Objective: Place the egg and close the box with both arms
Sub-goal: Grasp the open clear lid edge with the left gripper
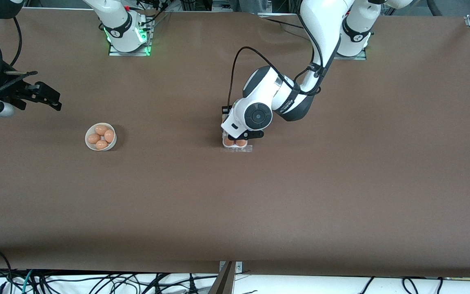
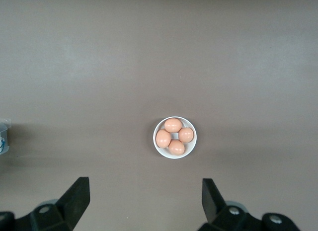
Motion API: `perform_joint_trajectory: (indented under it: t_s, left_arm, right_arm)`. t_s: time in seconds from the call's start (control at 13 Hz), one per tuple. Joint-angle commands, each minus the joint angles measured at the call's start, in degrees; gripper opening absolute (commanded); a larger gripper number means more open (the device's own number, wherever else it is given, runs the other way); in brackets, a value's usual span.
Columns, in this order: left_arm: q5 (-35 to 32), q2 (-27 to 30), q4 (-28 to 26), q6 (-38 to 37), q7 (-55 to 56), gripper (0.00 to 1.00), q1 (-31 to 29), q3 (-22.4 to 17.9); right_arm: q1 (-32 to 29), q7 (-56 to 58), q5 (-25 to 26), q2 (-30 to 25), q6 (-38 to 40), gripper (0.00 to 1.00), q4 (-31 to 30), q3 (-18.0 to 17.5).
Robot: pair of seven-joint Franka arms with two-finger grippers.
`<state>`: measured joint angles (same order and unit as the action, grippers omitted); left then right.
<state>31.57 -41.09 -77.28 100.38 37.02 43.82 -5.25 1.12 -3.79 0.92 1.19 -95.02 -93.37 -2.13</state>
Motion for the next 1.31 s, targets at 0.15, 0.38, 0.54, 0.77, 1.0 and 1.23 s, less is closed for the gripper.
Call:
perform_joint_trajectory:
  t_s: [0.15, 0.38, 0.54, 0.77, 1.0, 1.23]
  left_arm:
    - [-1.3, 0.1, 3.3, 0.0, 1.4, 0.05, 0.0, -2.3]
    - [-1.3, 1.4, 3.4, -3.2, 1.5, 0.05, -0.4, -2.2]
    - [-1.0, 2.5, 3.6, -9.7, 1.6, 0.04, -0.5, -2.1]
    - [-0.8, 2.5, 3.6, -10.8, 3.3, 0.04, 0.2, -1.8]
    - [-1.3, 0.3, 3.2, -10.3, 4.2, 0.04, 2.9, -1.6]
    - [-1.3, -0.9, 2.8, -10.2, 4.2, 0.04, 3.4, -1.6]
  right_arm:
    - [-1.2, 0.4, 0.1, -0.7, -0.2, 1.0, -0.6, -1.0]
    - [-1.2, 0.4, 0.1, -0.7, -0.2, 1.0, -0.6, -1.0]
    - [-1.2, 0.5, 0.1, -0.7, -0.2, 1.0, -0.6, -1.0]
    - [-1.2, 0.5, 0.1, -0.7, -0.2, 1.0, -0.6, -1.0]
    - [-1.2, 0.5, 0.1, -0.7, -0.2, 1.0, -0.6, -1.0]
    - [-1.2, 0.5, 0.1, -0.7, -0.2, 1.0, -0.6, -1.0]
